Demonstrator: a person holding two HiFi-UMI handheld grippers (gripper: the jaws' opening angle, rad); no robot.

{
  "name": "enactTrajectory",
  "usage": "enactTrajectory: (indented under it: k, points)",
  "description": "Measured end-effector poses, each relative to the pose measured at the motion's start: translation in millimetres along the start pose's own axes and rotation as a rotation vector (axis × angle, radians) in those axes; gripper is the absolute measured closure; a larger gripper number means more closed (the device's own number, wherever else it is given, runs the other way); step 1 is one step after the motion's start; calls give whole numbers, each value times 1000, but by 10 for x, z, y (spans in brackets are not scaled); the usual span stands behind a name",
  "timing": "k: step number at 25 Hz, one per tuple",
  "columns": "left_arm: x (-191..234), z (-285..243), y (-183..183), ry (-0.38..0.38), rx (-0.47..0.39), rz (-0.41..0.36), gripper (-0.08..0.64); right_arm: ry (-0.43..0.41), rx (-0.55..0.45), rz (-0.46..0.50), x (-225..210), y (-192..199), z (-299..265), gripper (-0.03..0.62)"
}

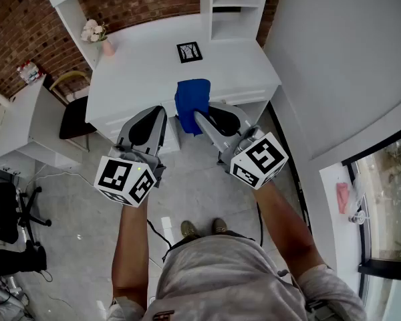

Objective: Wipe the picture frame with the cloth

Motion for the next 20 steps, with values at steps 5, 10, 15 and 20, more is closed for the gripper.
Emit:
enactTrajectory:
  k: [5,10,15,20]
  points:
    - [-14,-20,10,-4,-1,1,560,1,-7,-2,-56,-1,33,548]
    - [-89,-80,30,-15,3,-4,560,-2,-23,-31,-129,-27,129,548]
    - [-165,-134,41,-29,4,-5,560,-11,-24,-16,-215,-91,224,548]
    - [-252,-195,97,-51,4,-3,560,-6,-21,-15,-358,-99,399,548]
Point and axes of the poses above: the fingertips, and each gripper's own axes: z backward along the fingers, x to its left, y out of its underside, the point moved 1 cm from there along z, backward along the fingers, and after that the axes turned 11 degrees about -x, right-handed, at the moved point
